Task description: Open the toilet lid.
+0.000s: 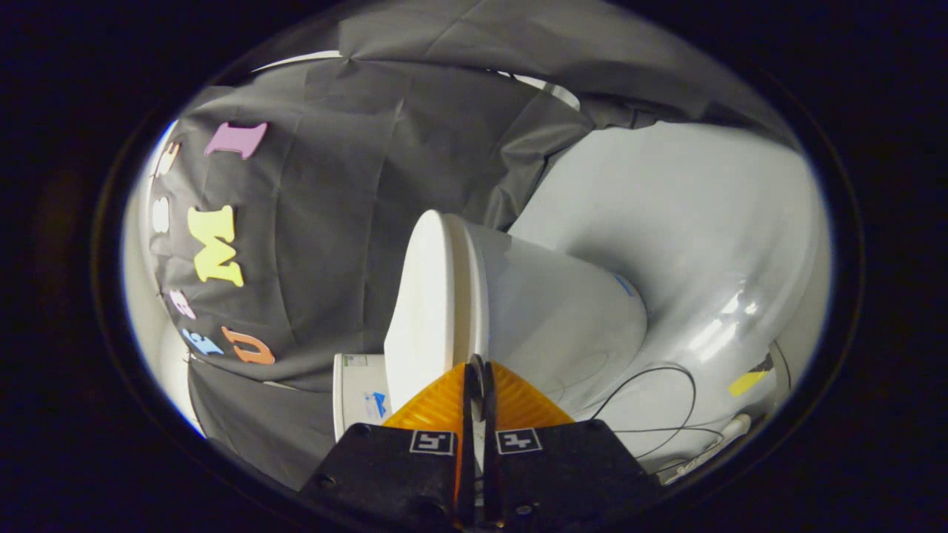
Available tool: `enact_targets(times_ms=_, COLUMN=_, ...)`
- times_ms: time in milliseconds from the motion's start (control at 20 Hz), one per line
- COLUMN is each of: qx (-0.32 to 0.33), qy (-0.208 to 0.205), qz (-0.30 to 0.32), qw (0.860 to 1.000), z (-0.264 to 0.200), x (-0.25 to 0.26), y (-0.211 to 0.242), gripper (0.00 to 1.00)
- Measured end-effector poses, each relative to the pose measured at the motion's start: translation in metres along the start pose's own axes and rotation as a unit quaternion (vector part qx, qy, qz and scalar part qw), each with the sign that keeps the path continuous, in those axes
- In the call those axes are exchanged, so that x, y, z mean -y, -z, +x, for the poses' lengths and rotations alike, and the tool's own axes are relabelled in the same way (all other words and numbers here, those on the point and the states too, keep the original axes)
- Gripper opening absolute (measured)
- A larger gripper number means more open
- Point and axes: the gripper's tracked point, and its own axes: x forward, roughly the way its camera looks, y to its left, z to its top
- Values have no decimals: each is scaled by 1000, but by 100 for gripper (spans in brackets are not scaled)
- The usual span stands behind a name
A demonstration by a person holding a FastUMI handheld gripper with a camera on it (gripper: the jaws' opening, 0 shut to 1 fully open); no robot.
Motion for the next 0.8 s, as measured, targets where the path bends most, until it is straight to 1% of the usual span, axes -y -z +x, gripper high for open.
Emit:
enact_targets(times_ms=100, qx=-2, qy=12, qz=-11, qw=1000, z=-1, x=-2, y=-1, gripper=6)
enact_targets(times_ms=400, qx=13, qy=38, qz=-7, qw=999, z=-11, x=-23, y=-4, gripper=5)
enact_targets(times_ms=600, qx=24, qy=65, qz=-37, qw=997, z=-20, x=-46, y=-4, gripper=4)
enact_targets(times_ms=800, qx=39, qy=80, qz=-70, qw=994, z=-30, x=-72, y=-2, gripper=4)
